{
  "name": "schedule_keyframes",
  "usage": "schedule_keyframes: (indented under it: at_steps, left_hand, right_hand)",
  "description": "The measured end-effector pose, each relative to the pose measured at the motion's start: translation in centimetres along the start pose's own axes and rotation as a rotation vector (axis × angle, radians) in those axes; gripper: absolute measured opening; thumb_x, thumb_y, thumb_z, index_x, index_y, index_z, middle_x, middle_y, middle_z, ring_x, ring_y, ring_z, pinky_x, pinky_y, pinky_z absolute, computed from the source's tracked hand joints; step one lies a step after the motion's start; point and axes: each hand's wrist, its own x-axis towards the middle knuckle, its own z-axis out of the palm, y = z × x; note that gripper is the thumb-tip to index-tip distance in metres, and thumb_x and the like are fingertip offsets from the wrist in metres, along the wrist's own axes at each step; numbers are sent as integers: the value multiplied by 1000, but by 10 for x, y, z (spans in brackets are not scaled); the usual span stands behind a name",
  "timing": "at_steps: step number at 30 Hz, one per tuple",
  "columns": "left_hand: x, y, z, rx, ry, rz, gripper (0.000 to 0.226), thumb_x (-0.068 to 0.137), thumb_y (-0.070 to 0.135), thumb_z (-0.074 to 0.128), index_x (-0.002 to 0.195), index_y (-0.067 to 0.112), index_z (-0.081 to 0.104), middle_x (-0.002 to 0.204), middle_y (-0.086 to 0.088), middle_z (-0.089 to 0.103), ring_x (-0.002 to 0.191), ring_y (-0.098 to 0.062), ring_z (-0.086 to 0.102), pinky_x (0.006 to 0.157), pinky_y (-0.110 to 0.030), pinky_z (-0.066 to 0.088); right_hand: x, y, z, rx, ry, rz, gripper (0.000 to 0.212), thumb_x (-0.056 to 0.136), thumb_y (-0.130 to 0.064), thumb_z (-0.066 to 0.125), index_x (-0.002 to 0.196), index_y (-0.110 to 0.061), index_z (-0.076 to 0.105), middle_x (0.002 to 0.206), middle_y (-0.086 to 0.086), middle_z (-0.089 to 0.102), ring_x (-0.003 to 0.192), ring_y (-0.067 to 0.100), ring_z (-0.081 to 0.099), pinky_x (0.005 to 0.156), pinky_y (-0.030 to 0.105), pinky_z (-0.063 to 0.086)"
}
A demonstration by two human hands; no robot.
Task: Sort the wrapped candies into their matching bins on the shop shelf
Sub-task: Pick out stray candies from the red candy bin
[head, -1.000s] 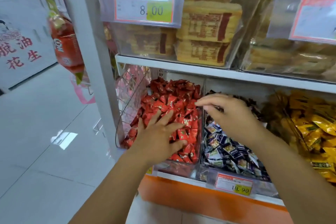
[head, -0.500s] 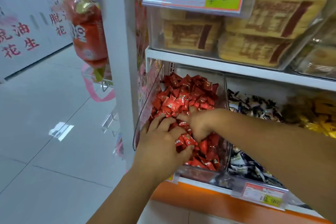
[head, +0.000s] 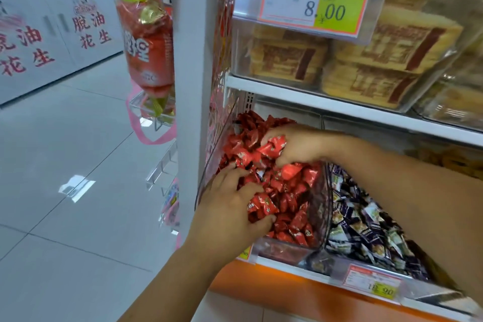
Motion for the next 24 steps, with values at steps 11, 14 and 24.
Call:
schedule_keyframes:
  at_steps: [11,14,24]
  left_hand:
    - [-4,9,-16,-285,151,-142,92,73,48,74,143,38,16,149,8,20,132,12,13,105,1,8]
    - [-6,7,-16,-254,87,-156,95,81,46,69,148,42,2,155,19,6,132,17,-1,108,-9,6]
    - [-1,9,-15,-129,40,-169,83,86,47,62,152,29,14,159,10,7,144,-5,6,110,-15,3]
  right_hand:
    - [-3,-2,2,765,-108,48,60,75,-37,76,130,-32,52,123,2,62,107,17,64,95,44,51]
    - [-9,11,-2,597,-31,67,60,80,-29,72,133,-34,45,131,1,51,113,22,59,92,45,52]
    - [-20,1,7,106,144,-14,30,83,-30,71,113,-28,66,107,-10,64,93,7,60,84,23,48]
